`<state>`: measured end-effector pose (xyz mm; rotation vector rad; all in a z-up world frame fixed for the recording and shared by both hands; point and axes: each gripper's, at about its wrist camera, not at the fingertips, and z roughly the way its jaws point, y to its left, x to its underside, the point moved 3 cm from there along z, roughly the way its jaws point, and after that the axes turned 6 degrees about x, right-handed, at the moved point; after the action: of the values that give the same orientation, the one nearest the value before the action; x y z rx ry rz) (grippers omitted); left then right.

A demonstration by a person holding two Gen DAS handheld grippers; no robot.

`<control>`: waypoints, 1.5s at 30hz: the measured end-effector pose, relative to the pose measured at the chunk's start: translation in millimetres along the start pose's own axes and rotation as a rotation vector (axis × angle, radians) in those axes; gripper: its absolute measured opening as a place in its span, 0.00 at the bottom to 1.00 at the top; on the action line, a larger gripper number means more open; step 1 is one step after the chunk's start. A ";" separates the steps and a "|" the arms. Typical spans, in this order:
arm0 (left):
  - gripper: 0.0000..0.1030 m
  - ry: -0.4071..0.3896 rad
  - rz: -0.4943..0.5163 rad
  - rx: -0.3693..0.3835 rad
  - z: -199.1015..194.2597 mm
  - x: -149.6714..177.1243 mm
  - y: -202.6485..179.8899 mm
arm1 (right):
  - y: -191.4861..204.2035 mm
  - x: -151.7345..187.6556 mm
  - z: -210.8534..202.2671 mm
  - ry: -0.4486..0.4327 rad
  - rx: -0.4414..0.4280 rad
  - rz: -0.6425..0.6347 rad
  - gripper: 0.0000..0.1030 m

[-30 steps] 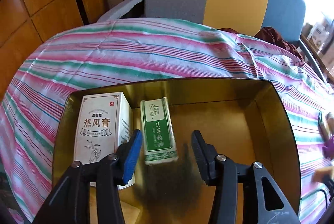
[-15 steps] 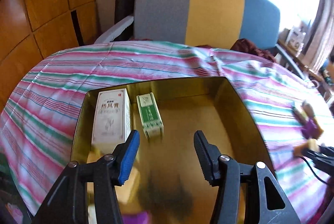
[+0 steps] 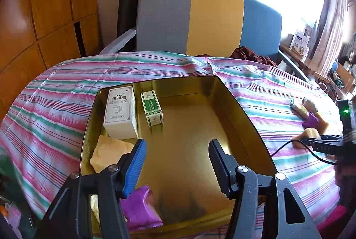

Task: Organize objects
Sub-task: 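Hold the yellow sponge with the right tool and carry it toward the gold tray, then lower the yellow sponge into the gold tray and open the right tool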

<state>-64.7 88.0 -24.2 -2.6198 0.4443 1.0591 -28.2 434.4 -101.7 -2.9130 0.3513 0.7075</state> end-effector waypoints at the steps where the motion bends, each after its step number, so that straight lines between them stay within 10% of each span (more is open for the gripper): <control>1: 0.57 0.000 -0.004 0.004 -1.0 1.1 0.4 | -0.1 0.0 0.1 -0.001 0.001 -0.001 0.54; 33: 0.57 0.024 -0.062 -0.012 -16.3 26.7 35.6 | 2.7 -7.0 -16.2 -0.026 -0.032 0.038 0.53; 45: 0.57 -0.020 -0.164 -0.116 -51.0 35.2 103.5 | 155.1 -41.5 -86.3 -0.125 -0.287 -0.182 0.53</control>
<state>-48.4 -31.5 -28.5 -2.6890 0.1647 1.0857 -65.6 277.8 -16.2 -3.0882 -0.0328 0.9759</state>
